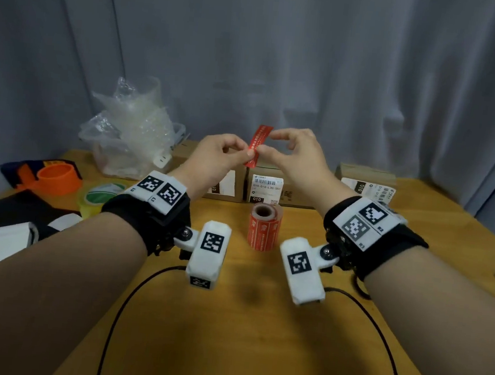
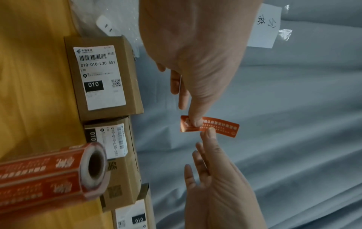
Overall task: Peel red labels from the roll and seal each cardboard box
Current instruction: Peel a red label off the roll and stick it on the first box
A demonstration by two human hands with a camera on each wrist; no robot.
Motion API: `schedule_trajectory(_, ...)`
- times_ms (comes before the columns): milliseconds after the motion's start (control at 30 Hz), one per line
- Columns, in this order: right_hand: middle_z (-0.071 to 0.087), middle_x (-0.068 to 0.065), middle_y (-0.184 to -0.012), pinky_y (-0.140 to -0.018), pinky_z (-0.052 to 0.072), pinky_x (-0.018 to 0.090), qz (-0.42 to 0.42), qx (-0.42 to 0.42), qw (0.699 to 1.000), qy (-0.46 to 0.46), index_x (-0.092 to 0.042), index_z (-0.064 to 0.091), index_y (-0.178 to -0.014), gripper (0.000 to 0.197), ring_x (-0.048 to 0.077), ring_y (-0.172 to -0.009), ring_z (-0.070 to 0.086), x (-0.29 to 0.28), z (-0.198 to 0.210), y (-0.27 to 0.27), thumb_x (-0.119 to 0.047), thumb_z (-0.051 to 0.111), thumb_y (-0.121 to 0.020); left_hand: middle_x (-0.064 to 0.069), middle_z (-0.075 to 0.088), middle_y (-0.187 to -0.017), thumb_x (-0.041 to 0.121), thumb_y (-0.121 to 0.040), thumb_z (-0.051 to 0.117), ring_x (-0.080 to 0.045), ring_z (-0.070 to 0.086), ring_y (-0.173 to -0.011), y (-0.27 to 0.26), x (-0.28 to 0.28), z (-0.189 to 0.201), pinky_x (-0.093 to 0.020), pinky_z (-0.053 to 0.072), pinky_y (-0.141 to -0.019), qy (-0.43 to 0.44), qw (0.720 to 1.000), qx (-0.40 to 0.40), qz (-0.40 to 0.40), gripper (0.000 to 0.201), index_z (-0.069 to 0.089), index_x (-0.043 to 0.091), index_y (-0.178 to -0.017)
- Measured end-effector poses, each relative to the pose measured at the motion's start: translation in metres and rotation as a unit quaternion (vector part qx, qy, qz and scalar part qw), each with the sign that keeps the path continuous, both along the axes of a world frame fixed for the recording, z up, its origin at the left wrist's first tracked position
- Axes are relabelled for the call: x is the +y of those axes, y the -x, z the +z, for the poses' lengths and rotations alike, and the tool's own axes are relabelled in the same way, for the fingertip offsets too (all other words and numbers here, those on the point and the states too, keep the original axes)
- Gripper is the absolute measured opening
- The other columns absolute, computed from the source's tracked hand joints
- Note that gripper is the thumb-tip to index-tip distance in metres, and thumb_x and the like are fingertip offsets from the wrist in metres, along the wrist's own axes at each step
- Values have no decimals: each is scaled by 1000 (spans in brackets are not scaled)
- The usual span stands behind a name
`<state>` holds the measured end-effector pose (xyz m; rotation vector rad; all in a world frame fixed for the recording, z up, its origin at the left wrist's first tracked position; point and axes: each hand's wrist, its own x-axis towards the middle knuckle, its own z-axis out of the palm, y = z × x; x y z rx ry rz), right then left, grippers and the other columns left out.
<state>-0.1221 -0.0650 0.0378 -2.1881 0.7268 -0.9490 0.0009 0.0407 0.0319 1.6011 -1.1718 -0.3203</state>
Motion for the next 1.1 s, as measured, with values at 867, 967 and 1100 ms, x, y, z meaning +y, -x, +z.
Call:
schedule_trajectory(867,56,5,-101,-83,37,21,53,-29,998,-27,-26,59,-66,20,15,-97,53,-86,-10,-154,-19,72,-79,-9,64,-125,26,-80,72,-23,61,-114,-146,-86,-15,-43,42,-107,-56,985,163,33,29,73,8,-102)
schedule_trajectory(967,54,2,-96,-81,37,21,44,-47,997,-33,-21,61,-70,15,13,-92,52,-86,-12,-160,-19,71,-81,-13,62,-127,24,-82,70,-24,61,-115,-152,-86,-15,-43,42,-106,-40,977,210,28,35,70,4,-110)
schedule_trajectory(1100,55,4,-92,-78,43,23,38,-94,992,-71,-24,58,-67,19,13,-83,52,-87,-16,-167,-19,70,-82,-13,68,-117,23,-85,67,-23,63,-110,-156,-85,-15,-38,44,-104,-15,970,241,35,30,69,4,-108)
